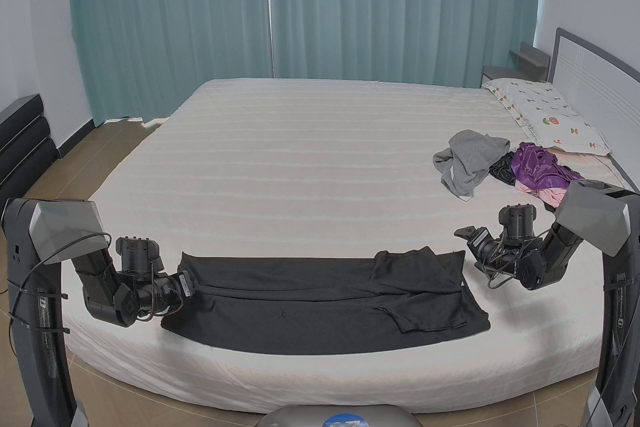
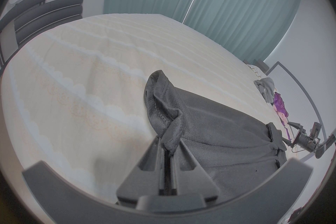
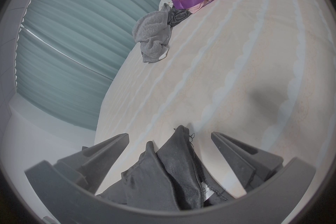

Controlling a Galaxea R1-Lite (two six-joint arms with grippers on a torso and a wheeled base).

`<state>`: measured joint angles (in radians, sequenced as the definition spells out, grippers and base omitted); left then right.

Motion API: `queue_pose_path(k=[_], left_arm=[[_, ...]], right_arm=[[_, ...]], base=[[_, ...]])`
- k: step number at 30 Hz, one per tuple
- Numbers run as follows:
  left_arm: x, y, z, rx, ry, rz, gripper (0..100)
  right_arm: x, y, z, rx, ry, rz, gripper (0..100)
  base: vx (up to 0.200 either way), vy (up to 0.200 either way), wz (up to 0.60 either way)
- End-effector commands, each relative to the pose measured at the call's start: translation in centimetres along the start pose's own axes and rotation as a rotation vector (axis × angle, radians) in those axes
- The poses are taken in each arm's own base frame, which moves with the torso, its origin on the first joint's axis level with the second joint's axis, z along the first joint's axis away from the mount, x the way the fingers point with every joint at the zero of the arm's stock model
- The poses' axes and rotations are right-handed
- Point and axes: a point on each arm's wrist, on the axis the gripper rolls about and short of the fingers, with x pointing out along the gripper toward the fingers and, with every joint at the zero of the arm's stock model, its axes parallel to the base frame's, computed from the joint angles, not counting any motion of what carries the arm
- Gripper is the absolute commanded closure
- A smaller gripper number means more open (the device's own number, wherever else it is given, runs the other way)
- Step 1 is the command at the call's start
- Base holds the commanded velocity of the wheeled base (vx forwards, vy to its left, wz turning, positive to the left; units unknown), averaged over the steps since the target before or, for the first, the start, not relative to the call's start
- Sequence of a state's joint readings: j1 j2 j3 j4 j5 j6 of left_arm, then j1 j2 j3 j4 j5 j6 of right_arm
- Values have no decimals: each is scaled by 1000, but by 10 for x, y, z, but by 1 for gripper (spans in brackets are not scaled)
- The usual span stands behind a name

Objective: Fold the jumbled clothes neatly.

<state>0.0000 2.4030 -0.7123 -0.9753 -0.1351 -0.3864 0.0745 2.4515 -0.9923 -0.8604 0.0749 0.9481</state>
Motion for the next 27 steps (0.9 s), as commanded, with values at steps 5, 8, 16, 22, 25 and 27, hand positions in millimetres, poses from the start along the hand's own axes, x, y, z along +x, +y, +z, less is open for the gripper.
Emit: queue_pose_path(k=[5, 8, 16, 22, 25, 27], left_arm=[[2, -1, 4, -18, -14, -4, 100], [1, -2, 4, -17, -17, -7, 100], [1, -5, 10, -48, -44, -10, 100], [0, -13, 11, -69, -64, -8, 100], [-1, -14, 11, -67, -64, -10, 100], [-4, -15, 13, -66, -70, -12, 100]], right_arm=[[1, 0, -1, -3, 3, -1, 0], [1, 0, -1, -4, 2, 0, 0], [1, 0, -2, -7, 2, 0, 0], [1, 0, -2, -8, 3, -1, 0], [1, 0, -2, -8, 3, -1, 0], [1, 0, -2, -8, 3, -1, 0]], base=[[0, 0, 0], [0, 0, 0], [0, 0, 0], [0, -167, 0], [0, -200, 0], [0, -200, 0]])
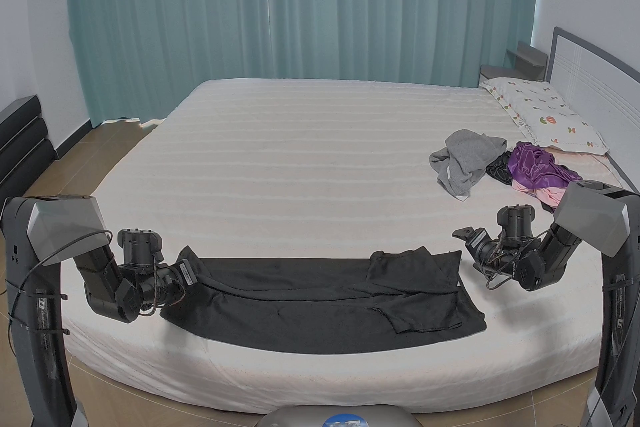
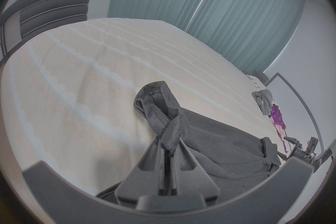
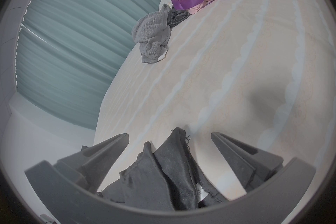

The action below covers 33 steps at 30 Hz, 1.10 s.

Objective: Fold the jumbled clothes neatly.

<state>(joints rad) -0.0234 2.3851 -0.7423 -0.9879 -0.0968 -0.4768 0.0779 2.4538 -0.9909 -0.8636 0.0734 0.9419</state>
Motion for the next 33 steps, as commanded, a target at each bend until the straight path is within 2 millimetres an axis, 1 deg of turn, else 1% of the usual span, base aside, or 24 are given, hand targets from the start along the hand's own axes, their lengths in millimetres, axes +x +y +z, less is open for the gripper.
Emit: queue_pose_path(k=[1, 5, 11, 12, 14, 15, 18, 26, 33], left_arm=[[-5, -3, 3, 2, -8, -7, 100], [-11, -6, 2, 7, -7, -12, 100], [-28, -23, 6, 28, -25, -50, 100], [-29, -27, 6, 33, -28, -52, 100], [-30, -28, 5, 34, -27, -53, 100], [-29, -39, 4, 53, -45, -45, 100], [-30, -50, 3, 70, -62, -45, 100], [-44, -81, -1, 116, -57, -89, 100], [-48, -118, -13, 177, -11, -133, 100]], right_arm=[[0, -1, -1, 0, 2, -1, 0], [0, -1, -1, -2, 2, -1, 0], [1, 0, -1, -3, 3, -1, 0], [1, 0, -1, -3, 3, -1, 0], [1, 0, -1, -3, 3, -1, 0], [1, 0, -1, -3, 3, -1, 0], [1, 0, -1, -3, 3, -1, 0], [1, 0, -1, -3, 3, -1, 0], [1, 0, -1, -3, 3, -1, 0]], base=[[0, -200, 0], [0, -200, 0], [0, -200, 0], [0, -200, 0], [0, -200, 0], [0, -200, 0], [0, -200, 0], [0, -200, 0], [0, -200, 0]])
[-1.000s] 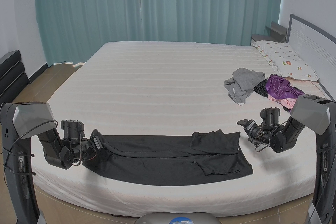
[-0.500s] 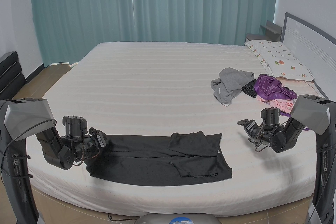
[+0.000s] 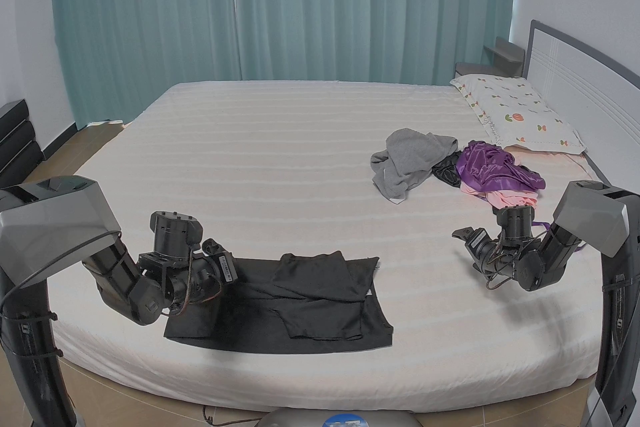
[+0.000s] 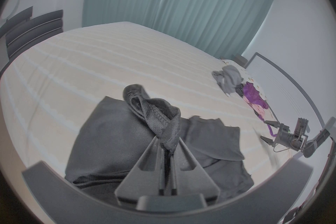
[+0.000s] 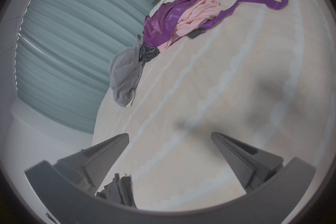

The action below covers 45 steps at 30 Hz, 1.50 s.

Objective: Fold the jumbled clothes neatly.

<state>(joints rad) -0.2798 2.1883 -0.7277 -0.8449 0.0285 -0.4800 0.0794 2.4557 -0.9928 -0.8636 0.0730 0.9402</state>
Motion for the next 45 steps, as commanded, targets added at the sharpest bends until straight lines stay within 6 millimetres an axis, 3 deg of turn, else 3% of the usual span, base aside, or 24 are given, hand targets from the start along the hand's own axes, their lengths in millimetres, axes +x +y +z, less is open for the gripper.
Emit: queue_pose_path(k=[1, 8, 21, 22, 27, 32, 35, 40, 42, 45], left_arm=[[-3, -23, 4, 28, -21, -44, 100], [0, -64, -3, 88, 35, -102, 100], [31, -90, -8, -5, 49, -70, 100], [33, -90, -10, -3, 60, -62, 0], [29, -96, -19, 9, 83, -69, 0], [22, -99, -14, 3, 59, -70, 0], [-10, -99, 3, -82, 24, -97, 0], [-38, -63, 6, -150, 49, -57, 0], [-42, -44, 3, -186, 76, -35, 0], [-42, -30, 1, -237, 81, -16, 0]], right_arm=[[0, 0, -1, 0, 2, -1, 0], [0, -1, -1, 0, 2, -3, 0], [1, -2, -1, -1, 3, -6, 0], [2, -2, -2, -1, 4, -7, 0], [2, -2, -2, -1, 4, -7, 0], [1, -2, -1, -1, 5, -5, 0], [-2, 3, -2, 0, 7, 4, 0], [-14, 20, -24, -36, 56, 32, 0], [-17, 26, -35, -52, 81, 41, 0], [-17, 25, -37, -53, 86, 37, 0]], base=[[0, -200, 0], [0, -200, 0], [0, -46, 0], [0, 0, 0], [0, 0, 0], [0, 0, 0], [0, 0, 0], [0, 0, 0], [0, 0, 0], [0, 0, 0]])
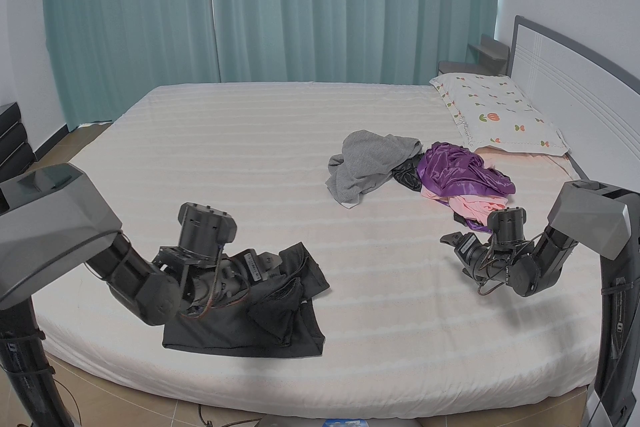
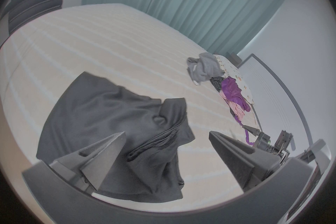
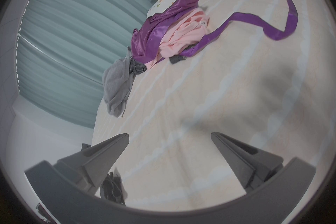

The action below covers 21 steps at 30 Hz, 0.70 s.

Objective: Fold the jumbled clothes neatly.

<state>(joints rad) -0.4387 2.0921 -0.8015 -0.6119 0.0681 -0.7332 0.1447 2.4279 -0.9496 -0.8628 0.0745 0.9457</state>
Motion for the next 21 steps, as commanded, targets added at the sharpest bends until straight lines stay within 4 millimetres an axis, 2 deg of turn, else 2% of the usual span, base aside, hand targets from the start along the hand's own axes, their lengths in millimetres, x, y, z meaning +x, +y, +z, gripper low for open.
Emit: queue_pose_path(k=[1, 5, 8, 9, 12, 17, 21], left_arm=[[-21, 33, 13, -139, -36, 18, 0], [-23, 41, 7, -237, 26, -38, 0], [-24, 46, 3, -266, 80, -74, 0], [-24, 56, 3, -296, 107, -97, 0], [-22, 61, 4, -304, 104, -95, 0], [-14, 85, 9, -354, 105, -65, 0], [-6, 91, 4, -362, 135, -58, 0]], right_arm=[[-8, 10, -13, -20, 29, 16, 0], [-8, 5, -12, -15, 32, 1, 0], [-7, 5, -13, -16, 33, 0, 0], [-7, 5, -15, -21, 35, -2, 0], [-8, 5, -15, -23, 35, -5, 0], [-13, 9, -23, -40, 49, -3, 0], [-22, 17, -30, -56, 66, 12, 0]], base=[[0, 0, 0], [0, 0, 0], [0, 200, 0], [0, 200, 0], [0, 200, 0], [0, 200, 0], [0, 200, 0]])
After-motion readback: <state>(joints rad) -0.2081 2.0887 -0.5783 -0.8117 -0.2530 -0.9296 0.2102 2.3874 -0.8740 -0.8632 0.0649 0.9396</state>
